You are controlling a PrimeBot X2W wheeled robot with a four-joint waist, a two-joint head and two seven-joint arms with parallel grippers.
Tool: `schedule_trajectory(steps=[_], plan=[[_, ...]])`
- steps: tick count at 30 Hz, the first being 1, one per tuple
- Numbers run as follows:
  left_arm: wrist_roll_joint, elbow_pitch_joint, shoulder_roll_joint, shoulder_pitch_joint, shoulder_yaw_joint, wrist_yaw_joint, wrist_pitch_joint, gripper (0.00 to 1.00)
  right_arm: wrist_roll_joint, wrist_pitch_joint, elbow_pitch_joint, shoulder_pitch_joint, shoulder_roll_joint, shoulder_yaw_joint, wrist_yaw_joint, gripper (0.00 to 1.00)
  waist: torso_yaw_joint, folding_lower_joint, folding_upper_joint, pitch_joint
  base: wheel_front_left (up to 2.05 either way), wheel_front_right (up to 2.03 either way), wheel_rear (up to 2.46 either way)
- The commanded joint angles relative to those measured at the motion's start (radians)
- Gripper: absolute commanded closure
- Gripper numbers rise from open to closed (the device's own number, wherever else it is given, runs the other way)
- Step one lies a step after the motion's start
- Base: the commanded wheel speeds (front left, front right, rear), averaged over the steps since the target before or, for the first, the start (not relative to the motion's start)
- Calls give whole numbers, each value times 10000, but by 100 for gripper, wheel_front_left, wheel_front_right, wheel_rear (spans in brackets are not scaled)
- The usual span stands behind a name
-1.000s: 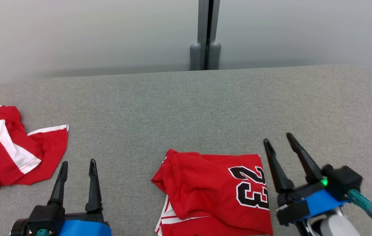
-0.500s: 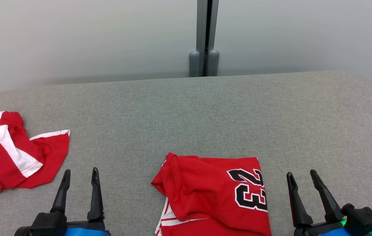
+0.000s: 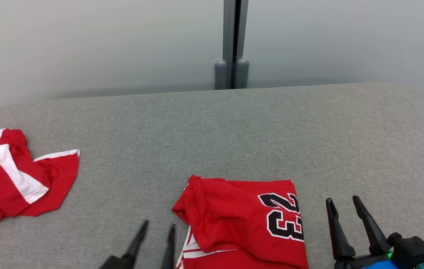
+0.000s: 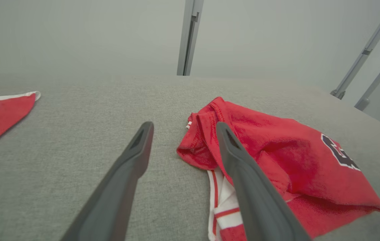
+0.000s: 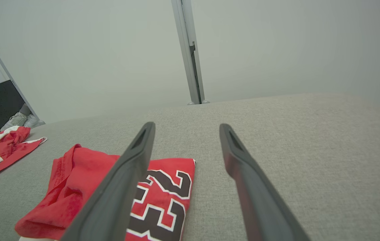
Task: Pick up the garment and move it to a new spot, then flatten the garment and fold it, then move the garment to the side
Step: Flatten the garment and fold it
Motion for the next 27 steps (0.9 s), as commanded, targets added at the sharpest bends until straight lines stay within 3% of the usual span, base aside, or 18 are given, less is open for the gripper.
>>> schedule_trajectory(steps=[1,7,12,18,27], plan=[[-279,188,202,-75,-578,-81,-24,0,60,3,32,-41,9,-8,2,0,-21,0,0,11,0,0,0],[-1533,530,887,-450,-2453,-86,217,0,75,6,65,-16,8,-23,4,0,-83,0,0,47,0,0,0],[-2362,724,1187,-713,-3432,-87,470,0,87,25,80,-62,11,23,2,0,-196,0,0,105,0,0,0],[-2944,1129,1366,-1150,-4108,-65,622,0,126,31,119,-189,14,100,2,0,-407,0,0,263,0,0,0],[-3196,1913,1182,-1926,-4595,-65,480,0,199,10,268,-368,16,210,2,0,-660,0,0,425,0,0,0]])
